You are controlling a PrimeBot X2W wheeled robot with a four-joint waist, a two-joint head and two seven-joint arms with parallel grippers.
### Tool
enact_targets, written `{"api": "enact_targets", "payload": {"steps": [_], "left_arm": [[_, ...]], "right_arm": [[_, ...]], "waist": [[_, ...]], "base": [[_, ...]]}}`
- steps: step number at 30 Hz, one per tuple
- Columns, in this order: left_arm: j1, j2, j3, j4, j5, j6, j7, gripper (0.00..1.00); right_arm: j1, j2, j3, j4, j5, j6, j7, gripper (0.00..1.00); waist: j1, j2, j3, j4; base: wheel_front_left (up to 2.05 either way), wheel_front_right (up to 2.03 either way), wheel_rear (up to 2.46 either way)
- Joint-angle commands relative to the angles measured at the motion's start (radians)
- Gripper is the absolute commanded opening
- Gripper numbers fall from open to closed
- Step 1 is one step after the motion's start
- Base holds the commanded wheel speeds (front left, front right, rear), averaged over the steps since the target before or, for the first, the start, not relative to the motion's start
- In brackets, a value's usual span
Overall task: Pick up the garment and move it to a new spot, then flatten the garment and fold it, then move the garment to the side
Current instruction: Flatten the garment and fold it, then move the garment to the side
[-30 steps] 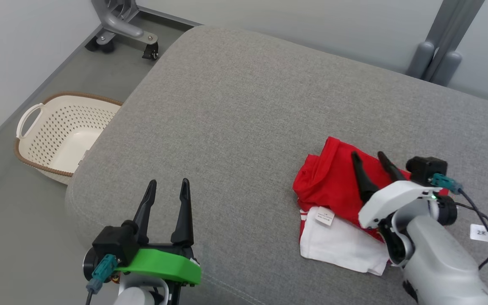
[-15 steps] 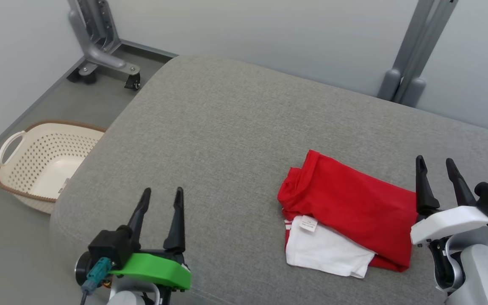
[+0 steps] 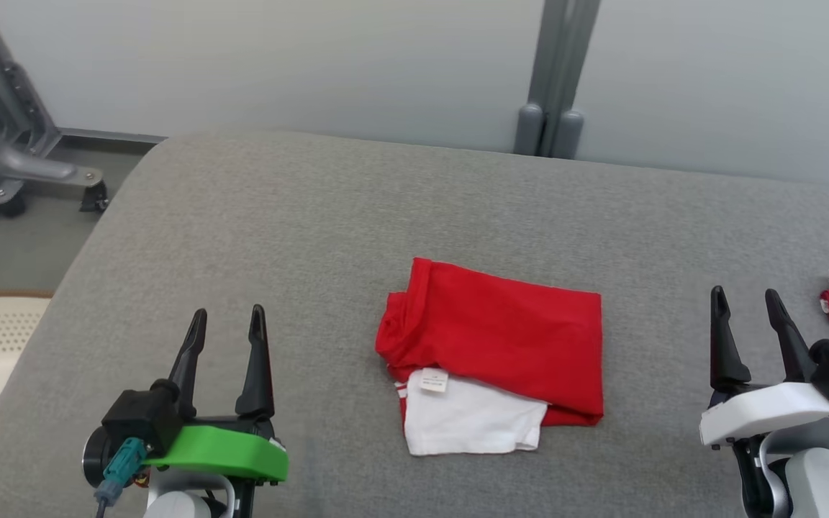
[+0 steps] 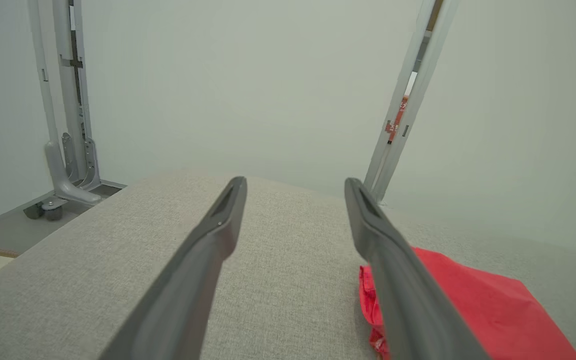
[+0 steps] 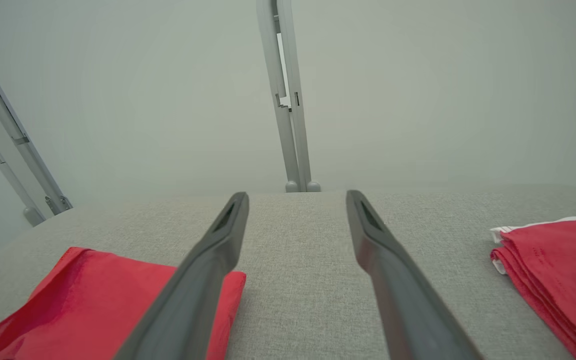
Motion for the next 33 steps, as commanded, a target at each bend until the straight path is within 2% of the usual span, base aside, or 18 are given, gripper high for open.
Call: {"api": "enact_targets", "payload": {"steps": [1, 9, 16, 22, 33], "left_arm": [[0.019, 0.002, 0.008, -0.007, 0.007, -0.005, 0.0, 1.0], [0.035, 0.002, 0.027, -0.04, 0.025, -0.01, 0.0, 1.0], [0.019, 0.002, 0.007, -0.054, 0.019, 0.002, 0.0, 1.0], [-0.012, 0.002, -0.031, -0.047, 0.013, 0.012, 0.0, 1.0], [-0.052, 0.002, -0.101, -0.043, -0.005, 0.028, 0.0, 1.0]], "right_arm": [[0.017, 0.001, 0.001, -0.012, -0.006, 0.0, -0.003, 1.0], [0.03, 0.008, 0.012, -0.035, -0.013, 0.0, -0.002, 1.0], [0.014, -0.003, 0.037, -0.022, -0.022, 0.0, -0.003, 1.0], [-0.038, -0.021, 0.146, 0.04, 0.002, 0.0, 0.02, 1.0], [-0.167, -0.018, 0.321, 0.251, 0.181, 0.0, 0.124, 1.0]], "waist": [[0.0, 0.0, 0.008, -0.085], [0.0, 0.0, 0.019, -0.117], [0.0, 0.0, 0.047, -0.106], [0.0, 0.0, 0.098, -0.076], [0.0, 0.0, 0.164, 0.012]], "base": [[0.0, 0.0, 0.0], [0.0, 0.0, 0.0], [0.0, 0.0, 0.0], [0.0, 0.0, 0.0], [0.0, 0.0, 0.0]]}}
